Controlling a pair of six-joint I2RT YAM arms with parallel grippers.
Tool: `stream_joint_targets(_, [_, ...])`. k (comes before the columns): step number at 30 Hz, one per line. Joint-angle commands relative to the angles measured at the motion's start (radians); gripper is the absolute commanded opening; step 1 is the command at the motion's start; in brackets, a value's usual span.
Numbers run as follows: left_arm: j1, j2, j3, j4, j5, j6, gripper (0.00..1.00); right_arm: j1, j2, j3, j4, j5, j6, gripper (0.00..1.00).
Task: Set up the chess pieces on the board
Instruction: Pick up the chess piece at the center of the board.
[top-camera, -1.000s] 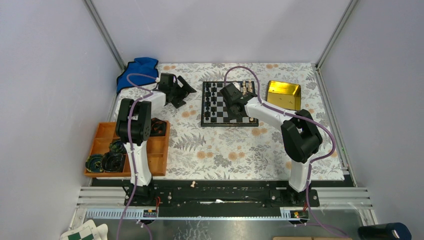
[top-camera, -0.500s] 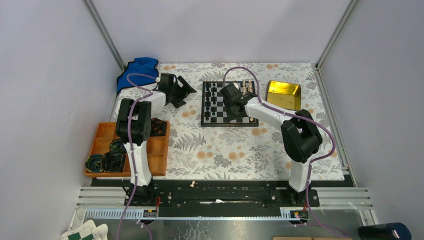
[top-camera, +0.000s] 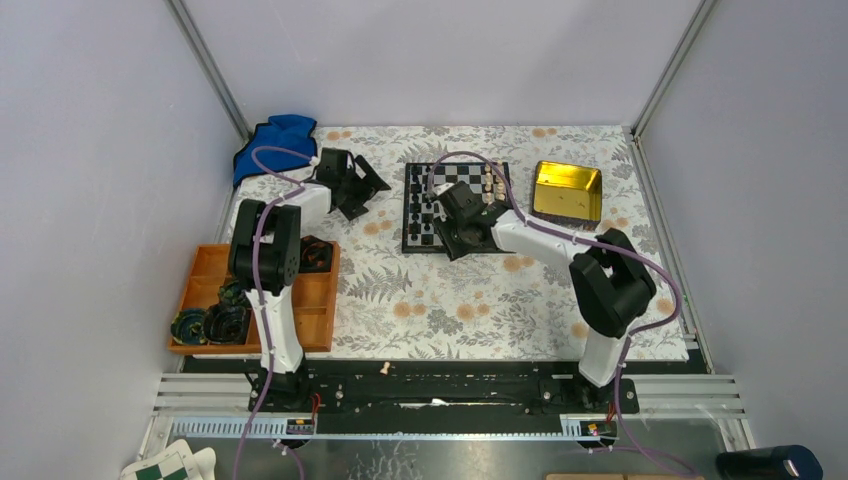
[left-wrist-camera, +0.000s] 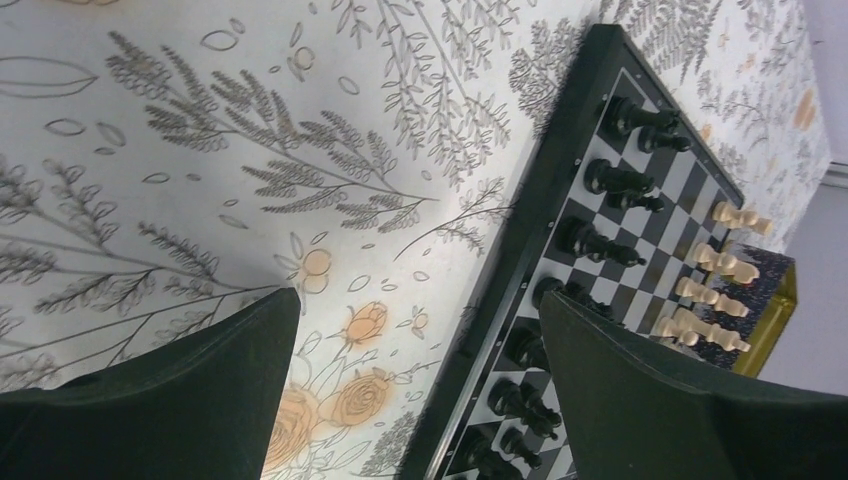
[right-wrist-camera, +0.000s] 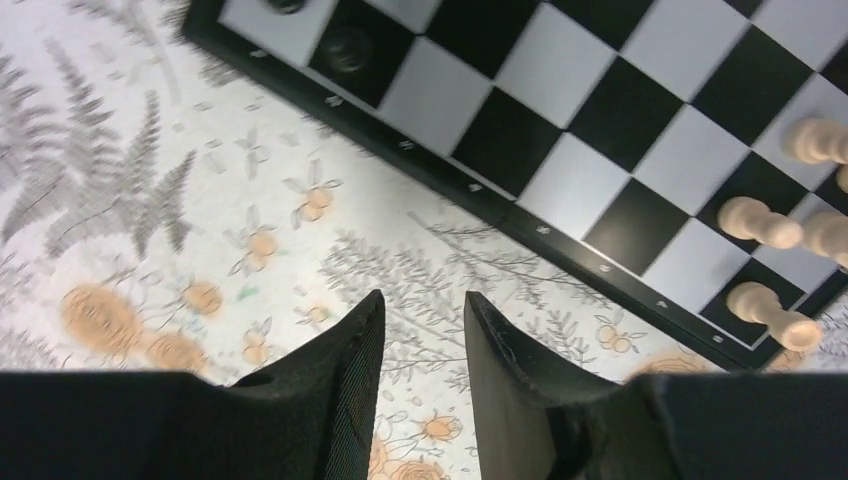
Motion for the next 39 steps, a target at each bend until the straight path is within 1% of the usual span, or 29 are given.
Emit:
stream_joint_targets(1, [-0.005,-0.042,-0.035,-0.104,-0.063,0.056,0.99,0.050,-0.115,-0.038,0.083,-0.165,-0.108,0.41])
stream_joint_targets(4, [-0.005,-0.064,-0.044,-0.118,-0.076,0.070,0.99,0.092,-0.141,-0.055,0.089,-0.227,-0.159,0.41])
stream_joint_targets(9, [-0.003,-0.107,-0.068,-0.134,-0.089,0.088,0.99,0.167,-0.169,-0.070,0.089,-0.256,-0.182,0.39])
stream_joint_targets(21, [0.009,-0.203,-0.129,-0.179,-0.125,0.160,0.99,0.329,-0.216,-0.127,0.117,-0.242,-0.185,0.35])
stream_joint_targets(25, [0.016,-0.230,-0.150,-0.179,-0.134,0.179,0.99,0.394,-0.209,-0.120,0.123,-0.226,-0.192,0.35])
stream_joint_targets(30, [0.031,-0.247,-0.156,-0.184,-0.109,0.195,0.99,0.465,-0.186,-0.106,0.138,-0.205,-0.209,0.35])
stream_joint_targets(35, [0.041,-0.269,-0.164,-0.197,-0.095,0.222,0.99,0.506,-0.177,-0.124,0.189,-0.209,-0.211,0.36])
stream_joint_targets(39, [0.044,-0.322,-0.207,-0.197,-0.103,0.240,0.99,0.531,-0.161,-0.116,0.199,-0.210,-0.176,0.36])
